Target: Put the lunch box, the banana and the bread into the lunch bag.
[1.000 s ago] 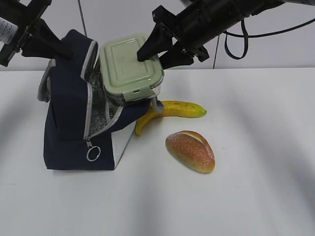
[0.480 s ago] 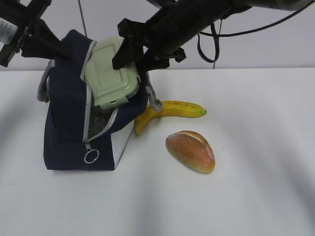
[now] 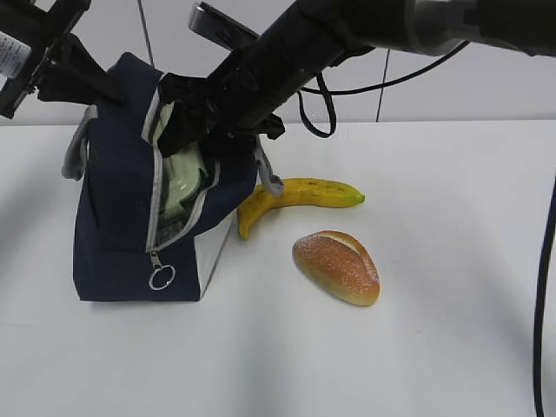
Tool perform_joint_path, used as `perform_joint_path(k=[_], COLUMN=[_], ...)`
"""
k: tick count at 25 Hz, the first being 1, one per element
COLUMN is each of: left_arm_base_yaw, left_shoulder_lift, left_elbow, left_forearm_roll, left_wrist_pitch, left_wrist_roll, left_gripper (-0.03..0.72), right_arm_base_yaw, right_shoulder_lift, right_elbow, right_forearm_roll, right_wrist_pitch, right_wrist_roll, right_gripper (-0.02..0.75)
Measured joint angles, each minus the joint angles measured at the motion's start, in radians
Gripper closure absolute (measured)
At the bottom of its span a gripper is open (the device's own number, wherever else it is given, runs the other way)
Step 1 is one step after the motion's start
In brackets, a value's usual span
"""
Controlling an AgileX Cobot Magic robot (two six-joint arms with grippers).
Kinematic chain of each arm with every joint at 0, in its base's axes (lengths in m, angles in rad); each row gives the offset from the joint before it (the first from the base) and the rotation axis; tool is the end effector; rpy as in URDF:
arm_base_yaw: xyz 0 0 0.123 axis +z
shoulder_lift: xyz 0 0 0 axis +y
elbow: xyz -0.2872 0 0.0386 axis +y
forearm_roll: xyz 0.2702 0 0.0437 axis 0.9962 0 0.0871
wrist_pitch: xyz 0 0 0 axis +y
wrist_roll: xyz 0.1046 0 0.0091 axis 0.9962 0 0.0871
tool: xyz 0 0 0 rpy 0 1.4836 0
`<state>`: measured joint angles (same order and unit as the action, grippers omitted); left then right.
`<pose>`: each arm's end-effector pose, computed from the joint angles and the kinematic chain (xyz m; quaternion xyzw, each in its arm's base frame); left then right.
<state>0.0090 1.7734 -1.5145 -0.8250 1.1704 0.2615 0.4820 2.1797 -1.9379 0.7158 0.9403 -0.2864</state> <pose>0.3977 -0.0675 0.2980 0.0024 0.9171 -0.3670 0.1554 0.4350 0.2904 0.2415 -0.2169 0.8941 0.3437 0.1881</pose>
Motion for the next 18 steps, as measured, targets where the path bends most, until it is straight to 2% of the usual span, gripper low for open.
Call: perform_joint_path(k=[10,18], left_arm_base_yaw=[0.0,0.0], left_shoulder_lift=[0.0,0.016], left_elbow=[0.0,0.0], left_forearm_roll=[0.006,0.012], left_wrist_pitch=[-0.004,-0.005], left_wrist_roll=[0.0,0.0], left_gripper=[0.69,0.691], right_arm_base_yaw=[0.042,0.08], right_shoulder_lift=[0.074,0.149], right_elbow=[-0.047,-0.065], right_forearm_roll=[-0.081,-0.076], right_wrist_pitch=[-0.021,-0.091], right_wrist_roll=[0.051,0.057], right_gripper=[0.363,0.363])
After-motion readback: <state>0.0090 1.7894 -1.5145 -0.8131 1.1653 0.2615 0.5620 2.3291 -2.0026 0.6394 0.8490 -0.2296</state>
